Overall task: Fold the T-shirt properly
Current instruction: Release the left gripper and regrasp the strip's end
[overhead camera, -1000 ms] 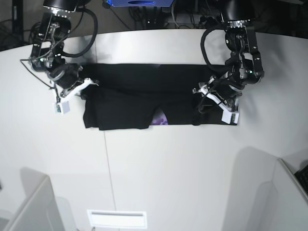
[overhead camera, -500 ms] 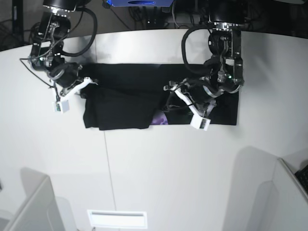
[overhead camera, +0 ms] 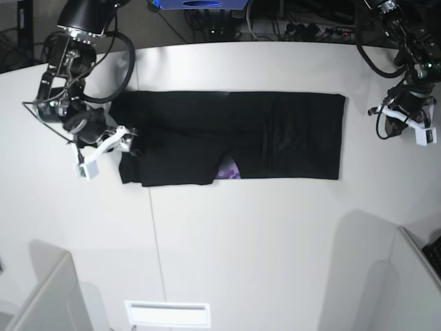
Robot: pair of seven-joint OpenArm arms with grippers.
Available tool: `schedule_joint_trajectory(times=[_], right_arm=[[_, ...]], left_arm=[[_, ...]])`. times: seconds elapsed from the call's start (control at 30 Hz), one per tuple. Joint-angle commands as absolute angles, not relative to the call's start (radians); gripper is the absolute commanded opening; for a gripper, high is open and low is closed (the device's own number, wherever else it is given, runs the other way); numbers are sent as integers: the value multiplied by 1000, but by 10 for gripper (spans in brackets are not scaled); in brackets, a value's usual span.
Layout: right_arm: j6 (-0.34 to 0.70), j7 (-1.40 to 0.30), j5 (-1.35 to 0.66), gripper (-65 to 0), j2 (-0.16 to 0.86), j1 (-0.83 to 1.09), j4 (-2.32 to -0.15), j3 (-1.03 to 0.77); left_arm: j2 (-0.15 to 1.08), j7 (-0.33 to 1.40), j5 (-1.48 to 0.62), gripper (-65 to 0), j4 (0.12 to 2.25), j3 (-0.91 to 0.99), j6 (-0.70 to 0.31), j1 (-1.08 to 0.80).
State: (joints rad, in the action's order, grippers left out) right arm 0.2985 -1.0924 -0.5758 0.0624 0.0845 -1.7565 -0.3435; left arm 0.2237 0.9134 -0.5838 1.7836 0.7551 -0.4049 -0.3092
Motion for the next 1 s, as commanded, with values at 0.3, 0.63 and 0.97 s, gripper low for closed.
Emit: schedule_joint_trajectory(times=[0.3,0.63,0.97], right_arm=[[305,-1072,-593,-141,84,-53,-1478,-346],[306,-1132,-630,-143,51,-19,-1440,-335],[306,-1106,-682,-254,61,-15,-1379,-334]], left_arm=[[237,885,-595,-650,1673,855,-538,-326],[231,808,-444,-650,1618,746,-538,-282],[203,808,-403,-650,1572,631,-533,-211]])
